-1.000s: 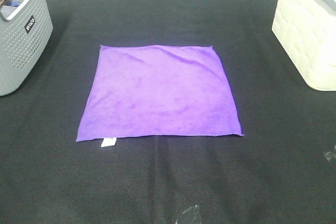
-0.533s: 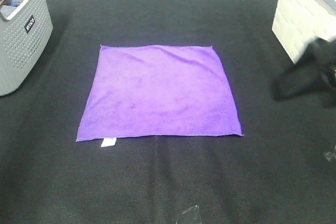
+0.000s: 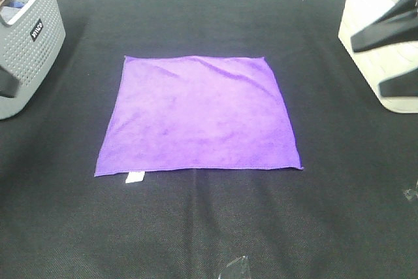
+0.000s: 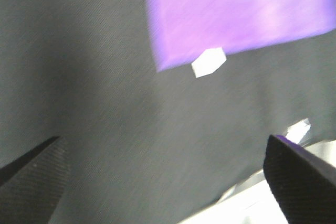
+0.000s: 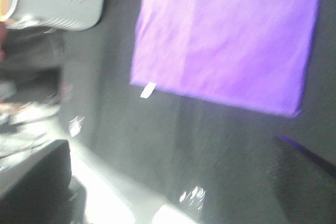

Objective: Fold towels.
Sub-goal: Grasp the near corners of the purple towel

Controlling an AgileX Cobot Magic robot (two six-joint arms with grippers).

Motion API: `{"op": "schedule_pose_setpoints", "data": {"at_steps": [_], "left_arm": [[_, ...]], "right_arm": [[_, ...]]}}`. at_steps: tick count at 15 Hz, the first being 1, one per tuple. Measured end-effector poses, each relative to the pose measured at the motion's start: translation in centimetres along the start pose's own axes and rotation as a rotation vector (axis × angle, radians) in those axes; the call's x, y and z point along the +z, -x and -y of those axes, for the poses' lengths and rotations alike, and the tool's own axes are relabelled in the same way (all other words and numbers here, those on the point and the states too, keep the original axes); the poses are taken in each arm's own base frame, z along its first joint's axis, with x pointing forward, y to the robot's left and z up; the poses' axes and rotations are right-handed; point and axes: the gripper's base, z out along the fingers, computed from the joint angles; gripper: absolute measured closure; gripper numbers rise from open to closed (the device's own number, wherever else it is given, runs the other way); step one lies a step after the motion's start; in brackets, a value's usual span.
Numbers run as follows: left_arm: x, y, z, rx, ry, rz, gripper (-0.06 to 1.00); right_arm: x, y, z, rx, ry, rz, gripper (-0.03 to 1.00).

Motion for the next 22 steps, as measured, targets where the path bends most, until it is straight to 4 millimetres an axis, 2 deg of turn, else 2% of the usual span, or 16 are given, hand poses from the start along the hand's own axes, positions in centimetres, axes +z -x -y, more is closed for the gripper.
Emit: {"op": "schedule_pose_setpoints", "data": {"at_steps": [2, 5, 8, 11, 14, 16, 18, 22], "left_arm": [[1.4, 0.0, -0.8, -0.014, -0.048, -0.053, 0.02], [1.5, -0.2, -0.8, -0.036, -0.062, -0.072, 0.04], [2.3, 1.2, -1.9, -0.09, -0.054, -0.079, 0.05], [5.5, 2.7, -4.2, -0.133, -0.074, -0.146, 0.06], [9.8, 2.8, -4.9, -0.127, -0.092, -0.245, 0.06], [11.5, 3.0, -5.6, -0.139, -0.093, -0.274, 0.06], [12.3, 3.0, -6.2, -0.151, -0.091, -0.284, 0.06], [12.7, 3.1, -6.6, -0.152, -0.074, -0.279, 0.06]], "right_arm": [[0.8, -0.2, 1.1, 0.009, -0.001, -0.068, 0.01], [0.8, -0.5, 1.4, 0.018, -0.018, -0.105, 0.01], [1.8, 0.1, 2.9, 0.08, -0.034, -0.124, 0.01], [3.8, 2.0, 6.0, 0.115, -0.039, -0.156, 0.01], [7.2, 3.3, 7.1, 0.053, -0.088, -0.23, 0.01], [9.2, 3.7, 7.9, 0.049, -0.115, -0.303, 0.01], [10.1, 4.0, 8.8, 0.066, -0.122, -0.326, 0.02], [10.4, 4.5, 9.2, 0.058, -0.143, -0.276, 0.03]]}}
